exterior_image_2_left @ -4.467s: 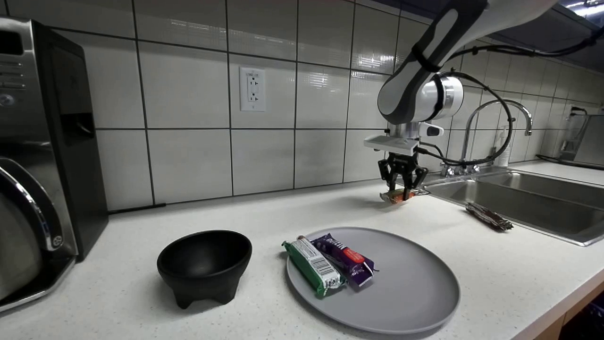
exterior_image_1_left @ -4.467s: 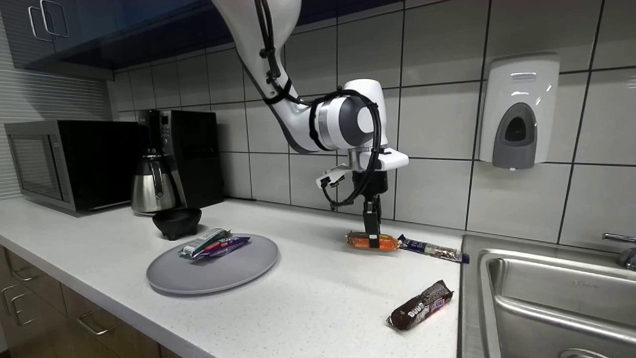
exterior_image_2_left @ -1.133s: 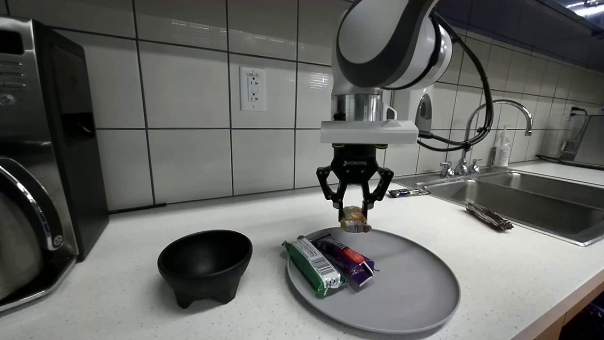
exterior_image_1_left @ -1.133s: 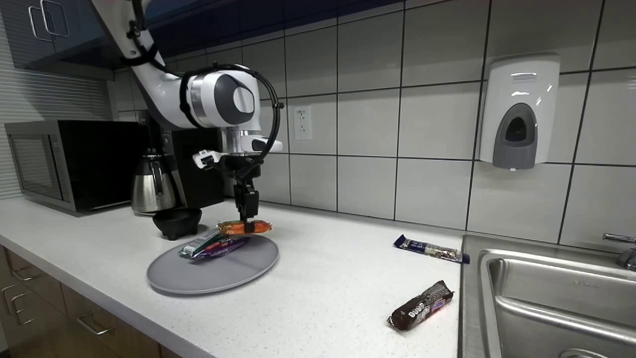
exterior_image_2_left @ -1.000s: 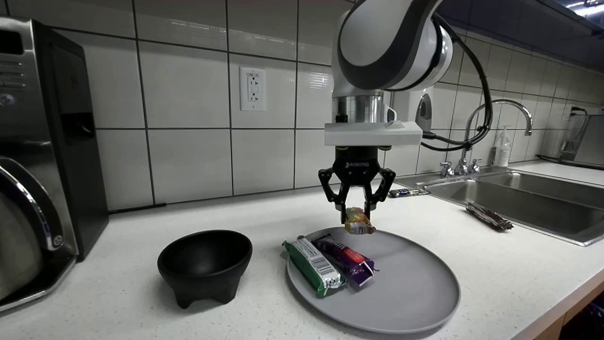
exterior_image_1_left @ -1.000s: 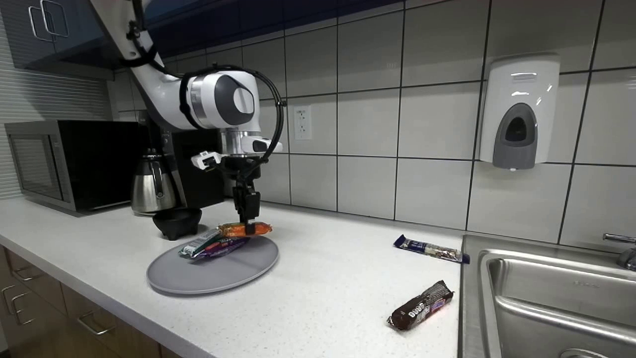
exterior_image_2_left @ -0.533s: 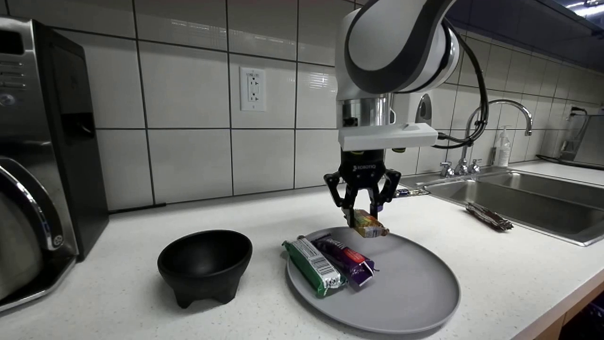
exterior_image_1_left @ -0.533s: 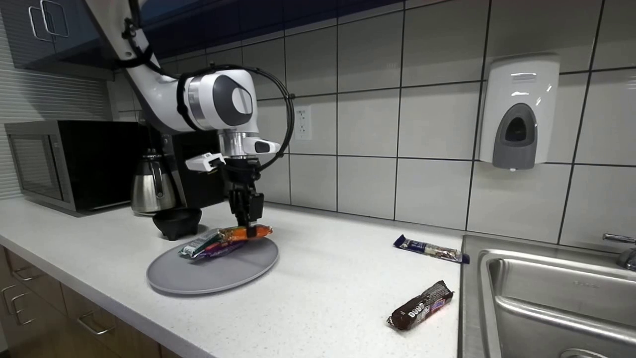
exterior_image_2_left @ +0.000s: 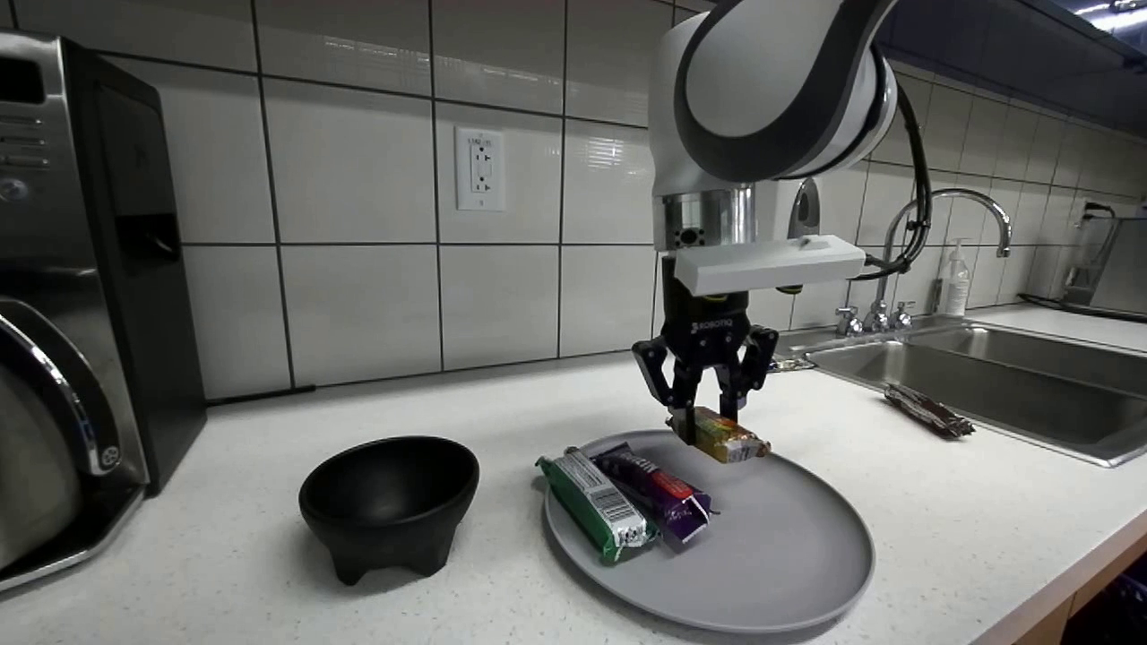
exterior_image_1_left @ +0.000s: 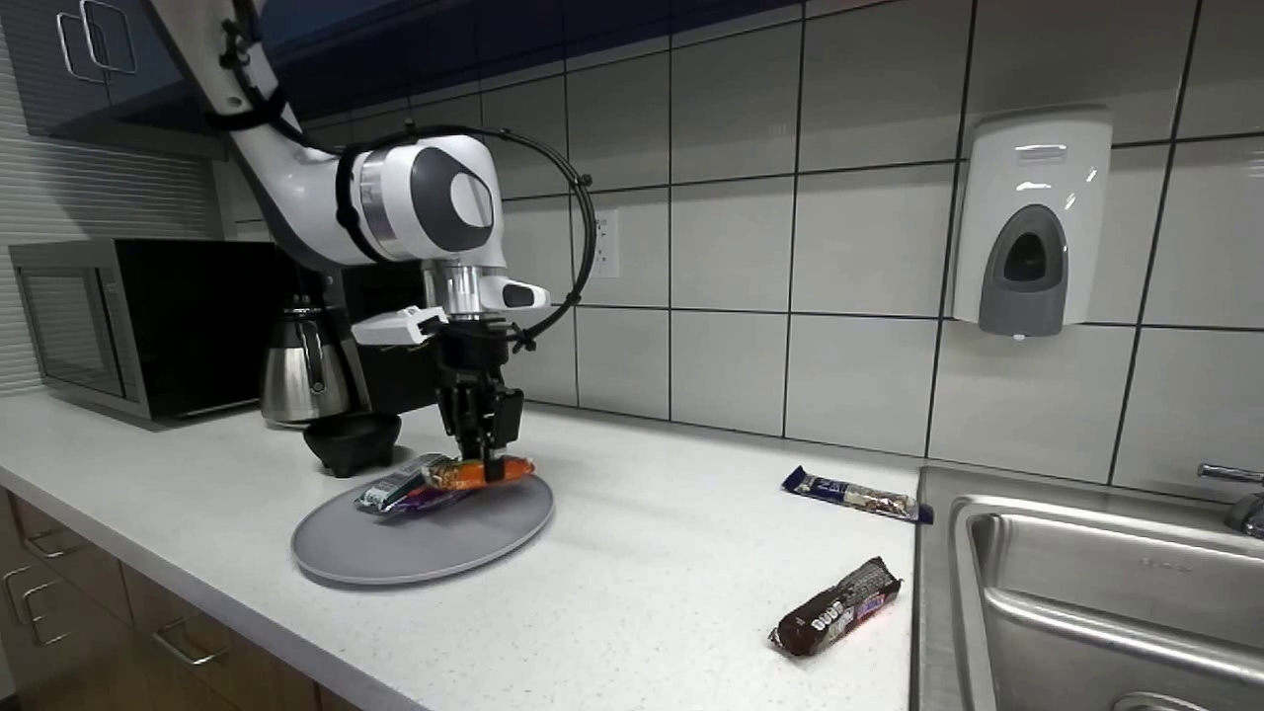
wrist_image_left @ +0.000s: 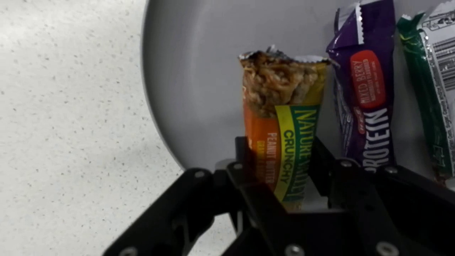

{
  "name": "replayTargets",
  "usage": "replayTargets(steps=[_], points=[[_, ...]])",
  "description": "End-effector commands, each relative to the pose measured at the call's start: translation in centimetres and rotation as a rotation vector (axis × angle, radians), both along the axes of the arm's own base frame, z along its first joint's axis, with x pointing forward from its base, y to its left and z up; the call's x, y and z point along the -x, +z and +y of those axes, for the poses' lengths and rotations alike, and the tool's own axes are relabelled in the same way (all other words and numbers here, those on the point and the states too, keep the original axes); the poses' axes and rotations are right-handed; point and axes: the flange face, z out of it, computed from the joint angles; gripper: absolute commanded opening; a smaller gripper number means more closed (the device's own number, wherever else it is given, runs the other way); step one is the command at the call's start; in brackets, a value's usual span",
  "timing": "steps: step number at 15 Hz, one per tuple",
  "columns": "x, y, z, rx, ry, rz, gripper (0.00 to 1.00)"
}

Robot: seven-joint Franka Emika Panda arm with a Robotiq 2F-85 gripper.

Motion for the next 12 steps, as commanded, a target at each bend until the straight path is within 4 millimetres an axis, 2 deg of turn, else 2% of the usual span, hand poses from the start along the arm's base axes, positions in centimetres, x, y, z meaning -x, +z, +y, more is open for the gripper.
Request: replayTargets(steps=[1, 12], points=[[1.3, 0.6, -0.3, 0.021, 0.069, -0.004, 0.18], [1.6, 0.2, 2.1, 0.015, 0.128, -0.032, 0.18]])
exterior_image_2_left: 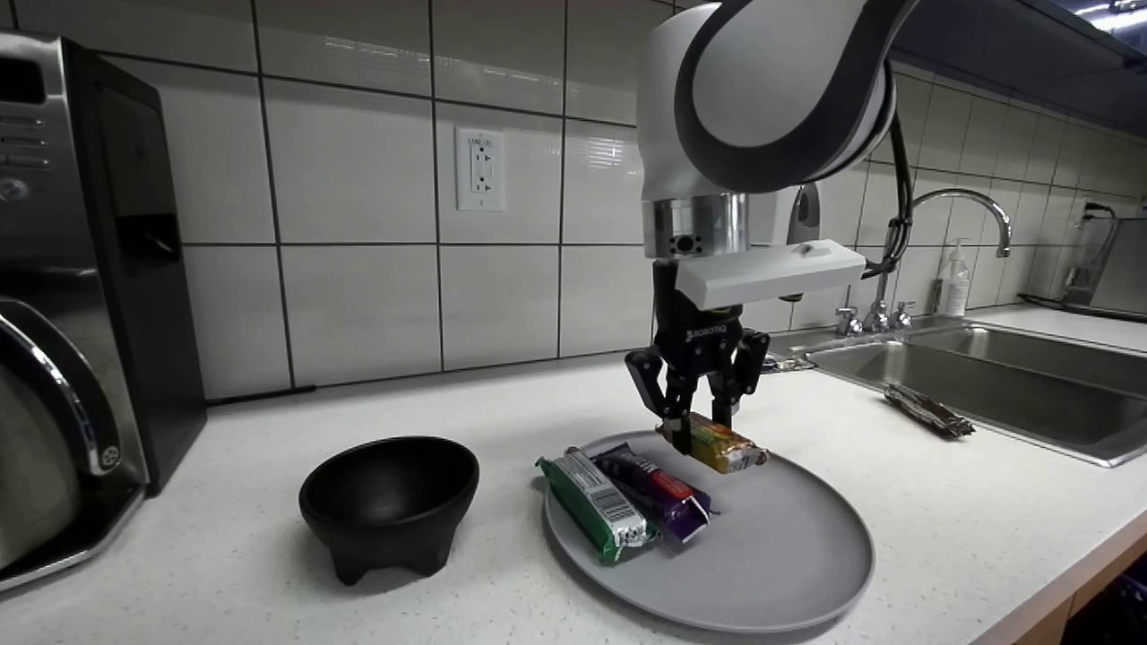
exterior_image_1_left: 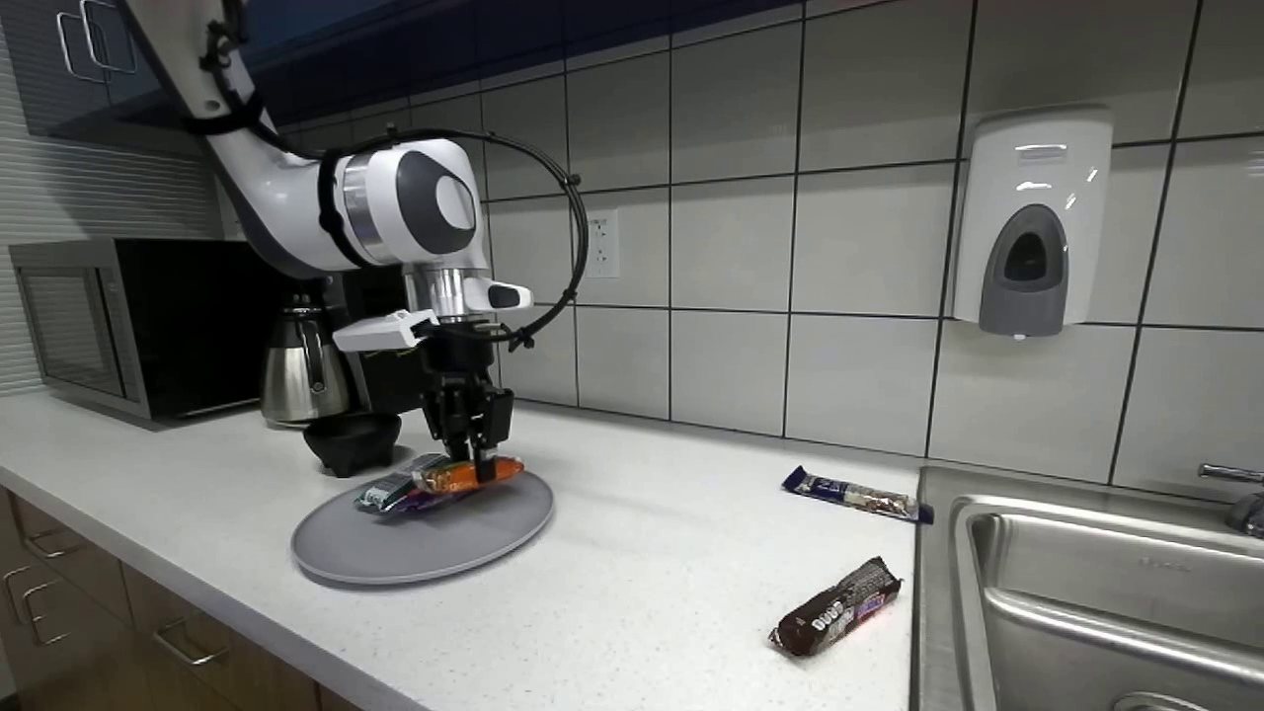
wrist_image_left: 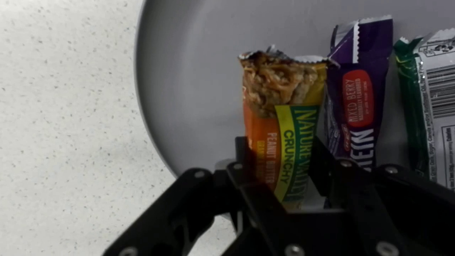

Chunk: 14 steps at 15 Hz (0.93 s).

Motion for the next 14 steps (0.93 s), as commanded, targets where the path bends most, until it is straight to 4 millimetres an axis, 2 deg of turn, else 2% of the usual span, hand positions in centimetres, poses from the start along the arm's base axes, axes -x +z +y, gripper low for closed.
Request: replayTargets(steps=[1, 6, 7, 9, 12, 14], points=[[0.75, 0.49, 0.57, -0.012, 0.028, -0.015, 0.18], [0.88, 0.2, 0.57, -0.013, 0.03, -0.009, 0.18], [0.91, 0.2, 0.52, -0.01, 0.028, -0.006, 0.68], [0.9, 0.28, 0.49, -0.01, 0.028, -0.008, 0.76], [0.88, 0.36, 0.42, -0.01, 0.026, -0.009, 0.99], [0.79, 0.6, 0.25, -0.015, 0.02, -0.012, 1.0]])
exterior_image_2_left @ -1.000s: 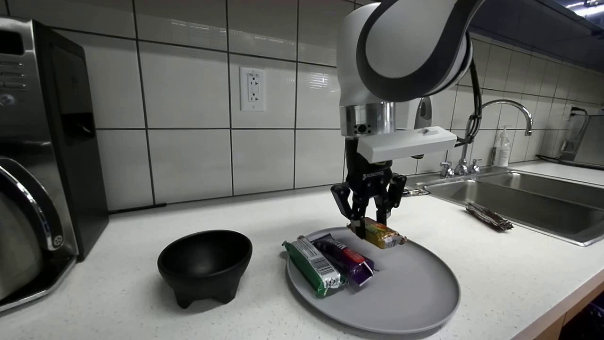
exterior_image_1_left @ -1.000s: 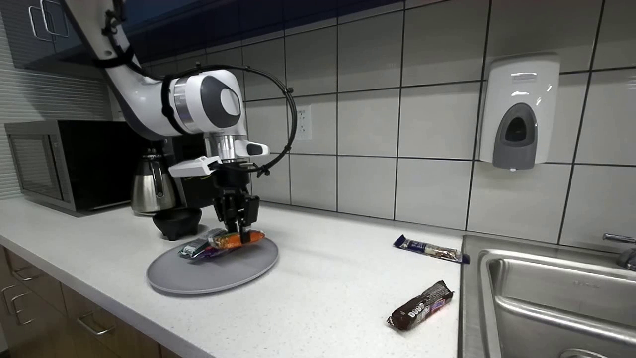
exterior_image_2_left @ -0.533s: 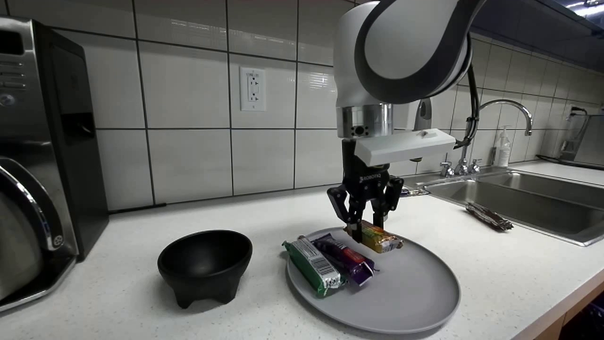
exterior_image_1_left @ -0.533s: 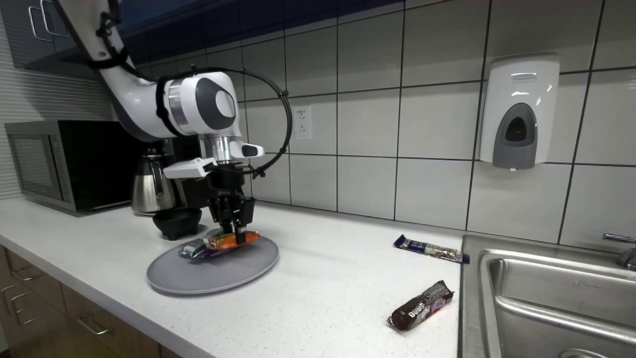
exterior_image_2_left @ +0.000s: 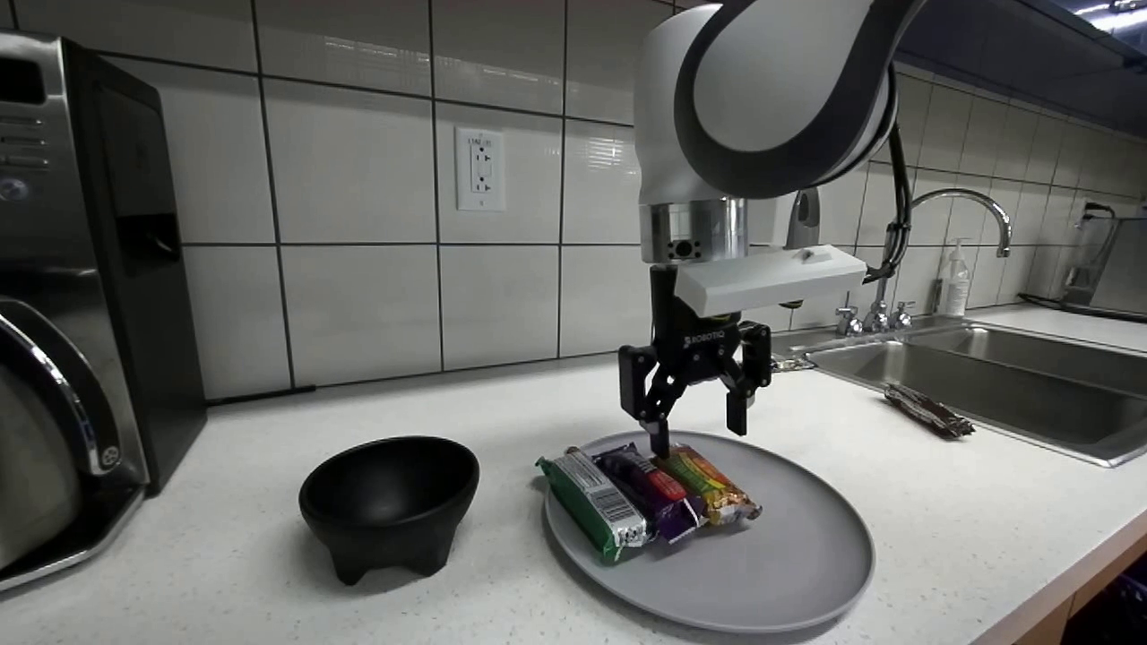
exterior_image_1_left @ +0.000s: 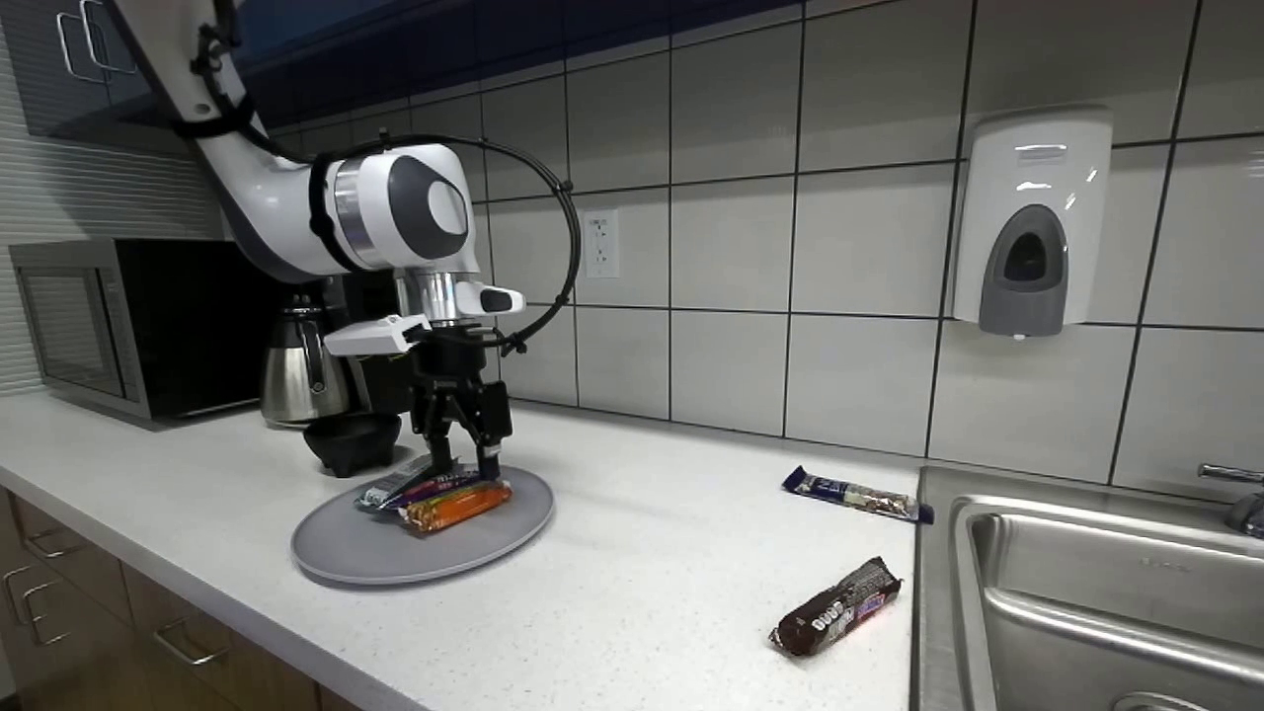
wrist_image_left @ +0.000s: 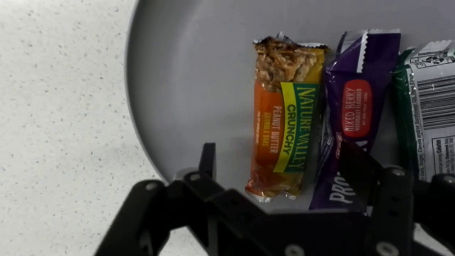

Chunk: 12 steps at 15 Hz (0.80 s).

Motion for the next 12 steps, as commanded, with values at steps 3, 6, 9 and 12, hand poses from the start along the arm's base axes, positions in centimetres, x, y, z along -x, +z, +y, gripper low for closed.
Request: replayTargets(steps=[3, 6, 9, 12], points=[[-0.2, 1.4, -1.2, -0.037, -0.056, -0.008, 1.0], [-0.8, 1.6, -3.0, -0.051, -0.134, 0.005, 1.0], [-1.7, 1.8, -4.8, -0.061, -0.207, 0.0, 1.0], [-2.6, 2.0, -6.5, -0.071, -0.273, -0.001, 1.0]])
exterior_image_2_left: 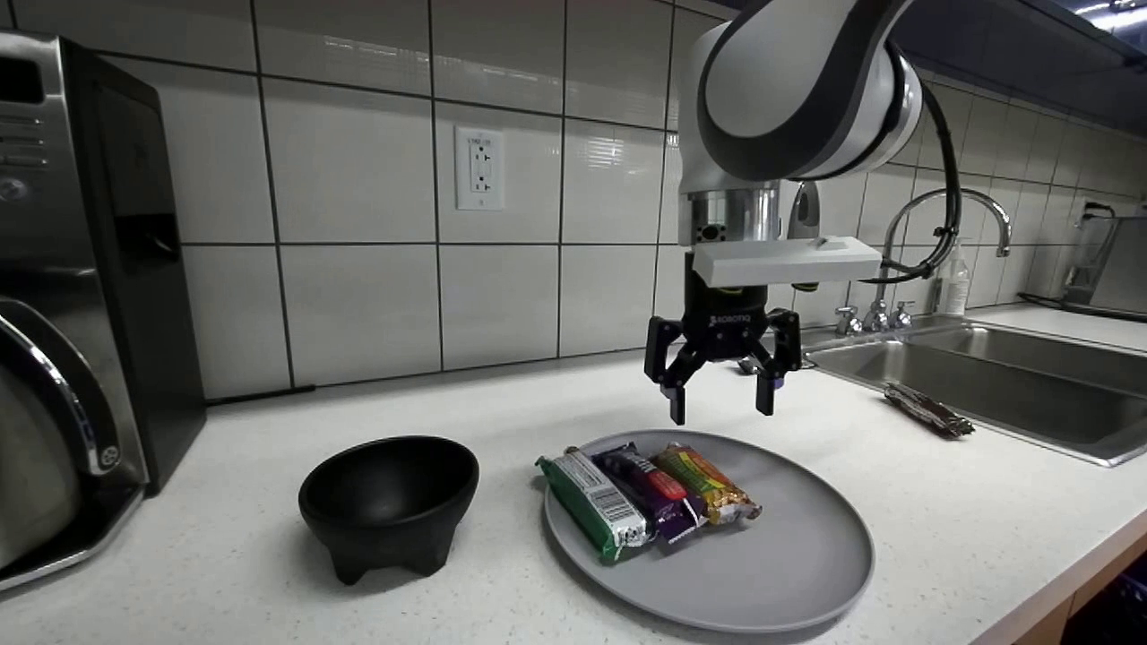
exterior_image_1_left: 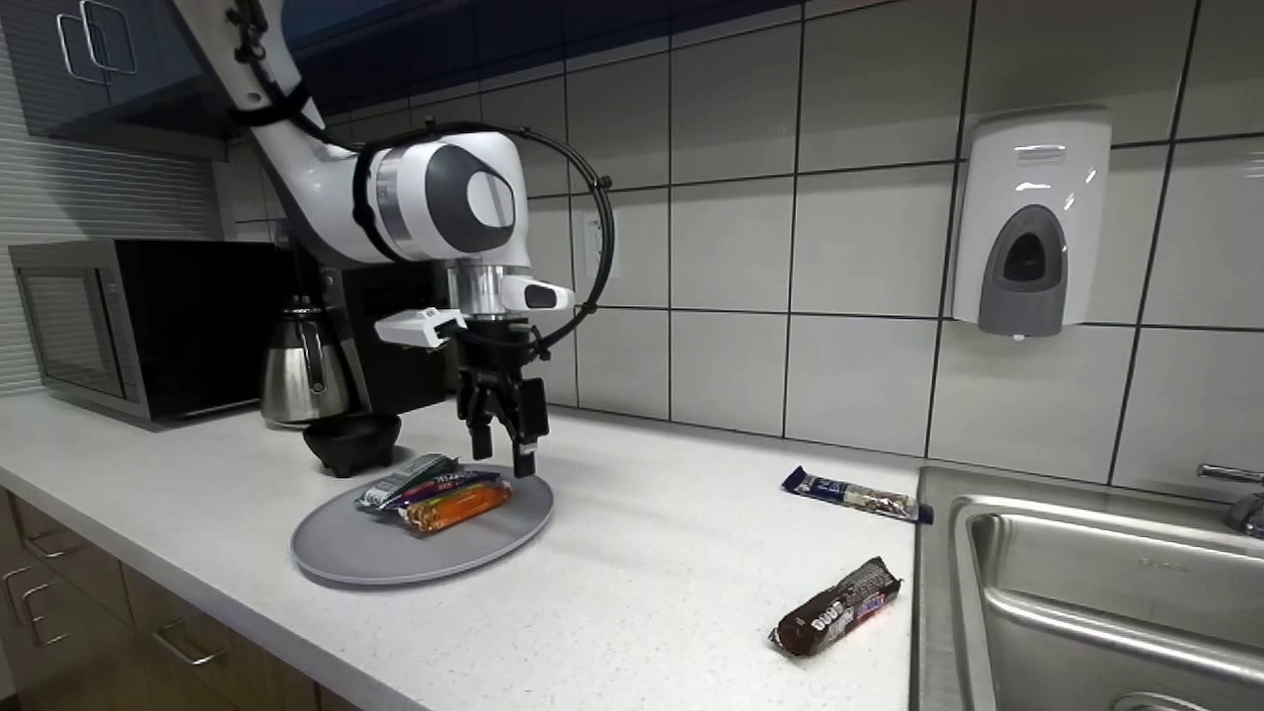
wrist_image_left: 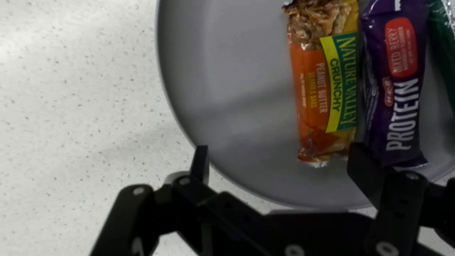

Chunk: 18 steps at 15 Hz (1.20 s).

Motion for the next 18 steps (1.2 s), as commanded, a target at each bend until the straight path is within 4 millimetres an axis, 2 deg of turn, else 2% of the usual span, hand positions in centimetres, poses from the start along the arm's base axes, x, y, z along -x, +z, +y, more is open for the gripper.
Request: replayTargets(steps=[1, 8, 18], points=[[-1.0, 1.2, -1.8, -0.016, -0.088, 0.001, 1.0], [-3.1, 2.4, -4.9, -0.039, -0.181, -0.037, 1.0], [-6.3, 4.0, -11.6, -0.076, -0.34, -0.082, 1.0]])
